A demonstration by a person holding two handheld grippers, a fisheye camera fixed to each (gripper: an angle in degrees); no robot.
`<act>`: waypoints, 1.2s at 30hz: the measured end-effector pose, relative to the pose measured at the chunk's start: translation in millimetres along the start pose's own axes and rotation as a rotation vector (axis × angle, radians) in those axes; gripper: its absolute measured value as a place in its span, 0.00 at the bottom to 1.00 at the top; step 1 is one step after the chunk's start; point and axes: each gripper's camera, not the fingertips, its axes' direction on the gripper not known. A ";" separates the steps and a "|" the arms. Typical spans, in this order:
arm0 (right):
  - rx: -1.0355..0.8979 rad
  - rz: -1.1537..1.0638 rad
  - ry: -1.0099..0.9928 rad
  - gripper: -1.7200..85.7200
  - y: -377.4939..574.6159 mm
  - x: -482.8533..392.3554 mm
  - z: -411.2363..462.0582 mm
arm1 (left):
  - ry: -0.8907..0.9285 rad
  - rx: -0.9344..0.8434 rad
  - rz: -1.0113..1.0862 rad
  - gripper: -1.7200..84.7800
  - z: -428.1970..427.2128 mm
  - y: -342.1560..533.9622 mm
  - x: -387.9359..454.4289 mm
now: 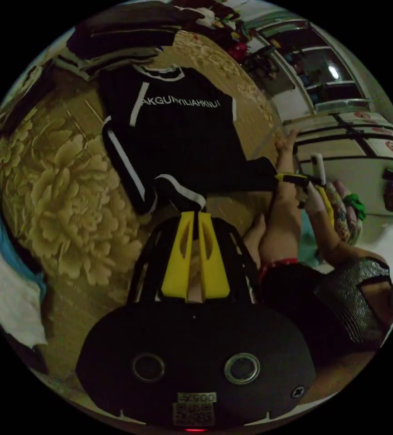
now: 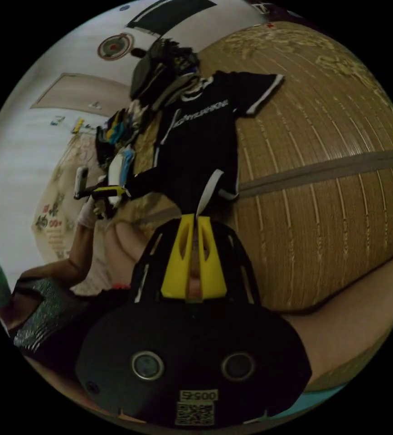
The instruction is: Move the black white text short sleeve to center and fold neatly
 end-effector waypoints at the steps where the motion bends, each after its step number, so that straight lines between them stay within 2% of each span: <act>1: -0.031 -0.006 0.003 0.01 2.8 -7.5 2.3 | -0.006 -0.029 0.002 0.05 -1.3 6.3 3.3; 5: -0.189 0.074 0.049 0.01 8.7 -18.1 33.4 | -0.056 -0.303 -0.006 0.05 22.5 37.3 11.5; 7: -0.238 0.131 0.071 0.01 8.0 -18.9 51.3 | -0.081 -0.356 -0.026 0.04 31.8 42.7 7.6; 14: -0.326 0.170 0.234 0.01 0.2 -56.2 79.8 | -0.156 -0.266 -0.064 0.01 -2.7 53.9 13.0; 17: -0.214 0.092 0.191 0.01 -11.6 -86.5 79.0 | -0.196 -0.176 -0.045 0.01 -16.8 50.9 18.8; 20: -0.138 0.000 0.128 0.01 -41.0 -119.0 98.4 | -0.101 -0.121 0.001 0.01 -2.3 23.3 21.5; 25: -0.162 -0.052 0.101 0.01 -91.2 -155.8 162.3 | -0.027 -0.225 0.019 0.01 63.1 -34.5 17.8; 29: -0.278 -0.050 0.281 0.01 -101.9 -178.7 211.2 | -0.081 -0.379 -0.005 0.01 103.7 -34.2 11.8; 34: -0.300 -0.008 0.195 0.01 -115.5 -211.7 224.6 | 0.020 -0.280 -0.030 0.01 78.6 -23.8 6.0; 36: -0.231 -0.042 0.162 0.01 -130.6 -232.8 220.2 | 0.013 -0.104 -0.003 0.01 45.9 -25.6 5.9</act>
